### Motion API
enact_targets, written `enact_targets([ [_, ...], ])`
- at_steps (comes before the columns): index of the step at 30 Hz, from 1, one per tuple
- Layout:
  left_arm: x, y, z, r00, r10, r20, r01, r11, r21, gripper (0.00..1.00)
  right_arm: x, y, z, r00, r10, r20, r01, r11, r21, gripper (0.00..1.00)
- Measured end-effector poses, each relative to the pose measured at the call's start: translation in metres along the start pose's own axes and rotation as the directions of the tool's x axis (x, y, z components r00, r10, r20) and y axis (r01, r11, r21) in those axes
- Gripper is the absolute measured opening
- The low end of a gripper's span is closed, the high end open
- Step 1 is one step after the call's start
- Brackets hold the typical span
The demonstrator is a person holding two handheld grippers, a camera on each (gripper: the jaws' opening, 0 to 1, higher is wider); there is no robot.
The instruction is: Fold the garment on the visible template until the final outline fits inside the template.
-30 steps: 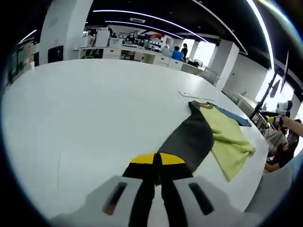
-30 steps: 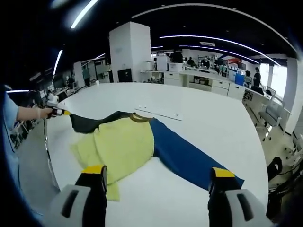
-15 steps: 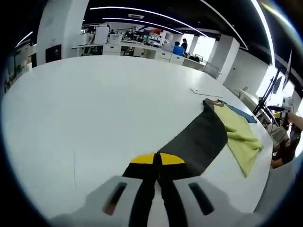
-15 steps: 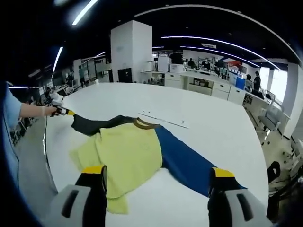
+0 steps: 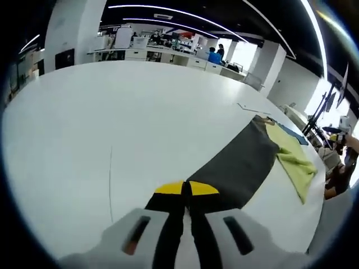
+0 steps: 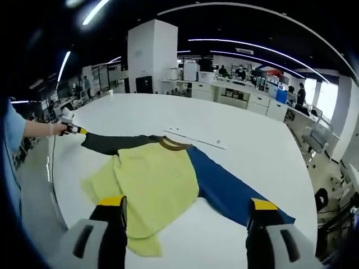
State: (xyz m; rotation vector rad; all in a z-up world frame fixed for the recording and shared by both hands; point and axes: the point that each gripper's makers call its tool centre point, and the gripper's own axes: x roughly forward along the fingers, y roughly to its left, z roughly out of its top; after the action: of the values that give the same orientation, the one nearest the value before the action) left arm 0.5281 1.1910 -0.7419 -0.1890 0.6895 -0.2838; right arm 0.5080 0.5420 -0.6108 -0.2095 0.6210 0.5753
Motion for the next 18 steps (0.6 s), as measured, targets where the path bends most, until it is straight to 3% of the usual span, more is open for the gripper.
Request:
enact_targets([
  [7,0.013,0.015,0.005,1.000,0.001,-0.006,-0.001,1.000,0.015,0.00,0.007,0.008,-0.001,1.000,-0.013,-0.010,0.013,1.000,0.009,0.89],
  [18,0.011,0.012,-0.007,0.999,-0.013,-0.034,0.013,1.000,0.007,0.00,0.019,0.020,0.002,1.000,0.008,-0.015,-0.008,1.000,0.007,0.89],
])
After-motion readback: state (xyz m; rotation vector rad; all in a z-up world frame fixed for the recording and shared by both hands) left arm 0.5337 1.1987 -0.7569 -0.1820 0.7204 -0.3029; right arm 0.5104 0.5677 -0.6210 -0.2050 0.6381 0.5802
